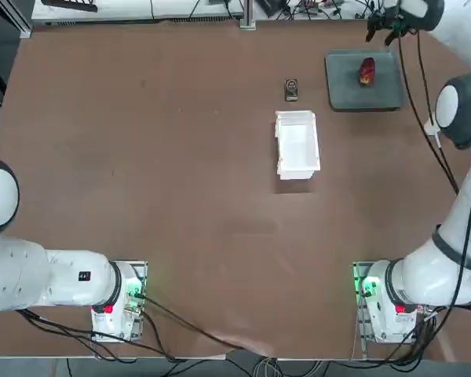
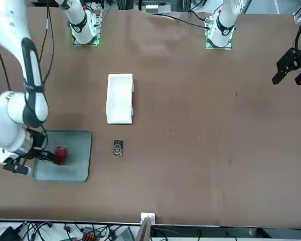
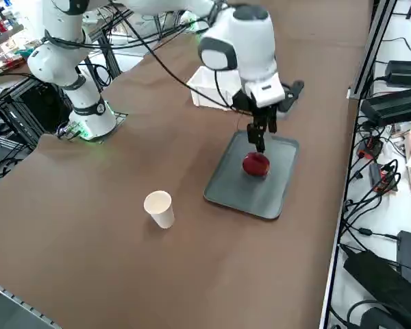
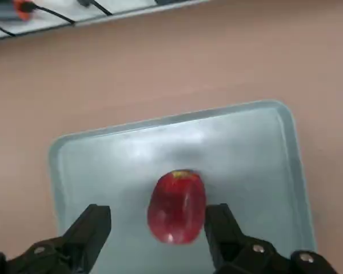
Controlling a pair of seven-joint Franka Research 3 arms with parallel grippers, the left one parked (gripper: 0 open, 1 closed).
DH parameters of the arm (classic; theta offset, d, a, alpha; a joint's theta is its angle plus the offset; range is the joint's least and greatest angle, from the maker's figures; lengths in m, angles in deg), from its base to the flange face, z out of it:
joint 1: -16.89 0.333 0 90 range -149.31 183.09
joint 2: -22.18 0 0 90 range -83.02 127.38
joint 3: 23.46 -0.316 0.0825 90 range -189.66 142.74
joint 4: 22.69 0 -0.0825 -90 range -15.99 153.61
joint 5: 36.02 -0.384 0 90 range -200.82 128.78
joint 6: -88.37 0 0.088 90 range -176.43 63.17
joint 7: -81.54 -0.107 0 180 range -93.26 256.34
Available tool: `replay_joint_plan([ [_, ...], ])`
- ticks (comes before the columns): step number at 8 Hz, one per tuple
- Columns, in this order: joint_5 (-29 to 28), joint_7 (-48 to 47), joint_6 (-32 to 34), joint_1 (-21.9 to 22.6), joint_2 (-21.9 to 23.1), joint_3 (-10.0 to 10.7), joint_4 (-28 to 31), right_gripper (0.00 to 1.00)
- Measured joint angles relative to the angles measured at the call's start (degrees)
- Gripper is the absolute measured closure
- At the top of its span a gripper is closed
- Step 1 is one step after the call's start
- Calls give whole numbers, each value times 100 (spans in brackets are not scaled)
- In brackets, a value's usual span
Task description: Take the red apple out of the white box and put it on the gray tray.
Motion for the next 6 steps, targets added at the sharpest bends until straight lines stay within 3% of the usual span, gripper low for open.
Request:
replay_joint_plan([
  [6,6,3,1676,-25,1496,52,-15,0],
])
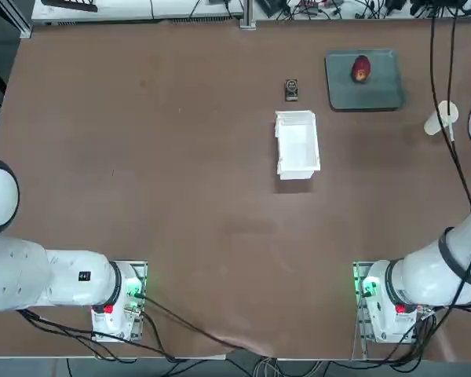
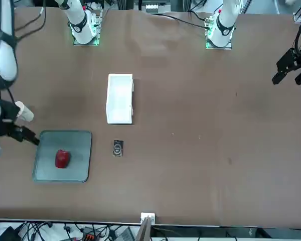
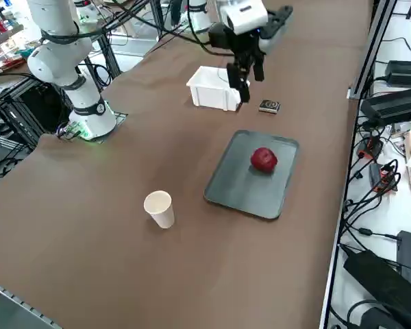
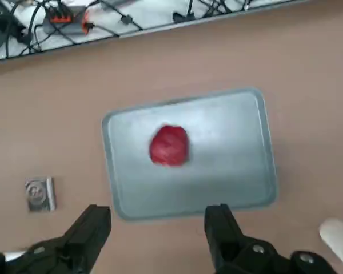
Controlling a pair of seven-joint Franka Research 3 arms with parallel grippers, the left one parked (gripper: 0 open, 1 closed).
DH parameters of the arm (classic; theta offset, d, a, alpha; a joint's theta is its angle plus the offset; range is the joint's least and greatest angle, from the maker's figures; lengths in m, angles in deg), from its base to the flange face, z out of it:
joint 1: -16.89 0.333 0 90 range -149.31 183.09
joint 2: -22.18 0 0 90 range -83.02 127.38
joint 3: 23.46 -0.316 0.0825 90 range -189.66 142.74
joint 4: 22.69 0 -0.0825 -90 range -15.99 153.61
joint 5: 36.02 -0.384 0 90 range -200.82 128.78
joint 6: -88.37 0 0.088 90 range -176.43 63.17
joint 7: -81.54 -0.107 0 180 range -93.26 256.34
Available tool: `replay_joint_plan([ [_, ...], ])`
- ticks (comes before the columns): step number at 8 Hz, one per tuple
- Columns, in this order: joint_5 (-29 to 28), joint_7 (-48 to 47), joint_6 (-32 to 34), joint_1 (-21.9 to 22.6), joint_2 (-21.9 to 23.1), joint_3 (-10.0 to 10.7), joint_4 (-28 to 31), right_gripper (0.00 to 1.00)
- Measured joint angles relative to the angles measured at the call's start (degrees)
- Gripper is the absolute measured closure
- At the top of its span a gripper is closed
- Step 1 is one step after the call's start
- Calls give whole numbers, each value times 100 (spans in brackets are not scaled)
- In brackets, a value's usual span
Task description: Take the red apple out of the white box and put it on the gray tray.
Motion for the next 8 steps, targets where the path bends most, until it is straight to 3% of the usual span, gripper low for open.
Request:
replay_joint_plan([
  [3,454,-17,1105,-16,615,26,0,0],
  [5,736,-304,1454,-37,775,-110,-134,0],
  [6,919,-421,1613,-204,823,-426,-217,0],
  [7,1016,-493,1738,-529,874,-886,-265,0],
  [8,1047,-510,1874,-749,977,-1158,-271,0],
])
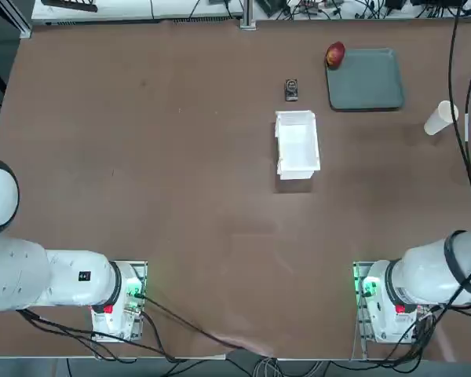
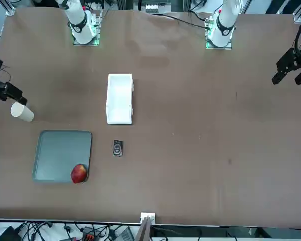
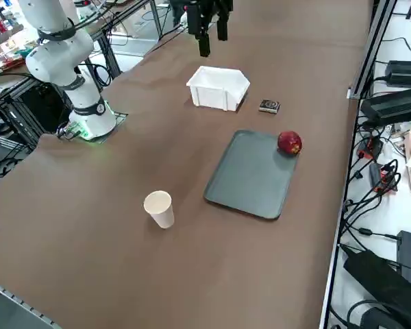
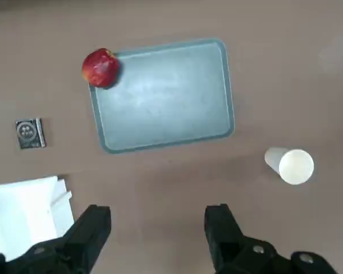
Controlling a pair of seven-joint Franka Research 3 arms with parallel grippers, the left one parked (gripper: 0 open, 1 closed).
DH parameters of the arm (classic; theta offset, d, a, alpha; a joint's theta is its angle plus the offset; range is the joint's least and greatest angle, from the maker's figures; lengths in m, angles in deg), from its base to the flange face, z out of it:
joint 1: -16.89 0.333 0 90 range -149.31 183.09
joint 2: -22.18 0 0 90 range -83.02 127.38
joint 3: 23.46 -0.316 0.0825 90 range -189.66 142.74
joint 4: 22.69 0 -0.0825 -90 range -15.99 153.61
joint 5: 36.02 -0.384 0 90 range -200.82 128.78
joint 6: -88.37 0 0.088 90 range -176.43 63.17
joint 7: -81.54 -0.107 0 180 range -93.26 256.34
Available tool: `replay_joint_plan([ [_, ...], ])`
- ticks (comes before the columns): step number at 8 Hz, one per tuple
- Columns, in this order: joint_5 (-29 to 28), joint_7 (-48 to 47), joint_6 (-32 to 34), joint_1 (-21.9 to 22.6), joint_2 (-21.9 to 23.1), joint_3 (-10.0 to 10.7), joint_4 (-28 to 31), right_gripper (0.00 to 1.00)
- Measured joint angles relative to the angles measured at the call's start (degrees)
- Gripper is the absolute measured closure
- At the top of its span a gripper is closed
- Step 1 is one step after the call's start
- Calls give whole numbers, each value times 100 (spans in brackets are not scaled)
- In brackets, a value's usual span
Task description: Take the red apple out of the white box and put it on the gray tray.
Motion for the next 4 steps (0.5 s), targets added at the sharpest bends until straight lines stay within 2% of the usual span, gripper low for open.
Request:
replay_joint_plan([
  [1,2,0,180,-88,145,-68,30,0],
  [4,5,31,273,-168,395,-83,210,0],
])
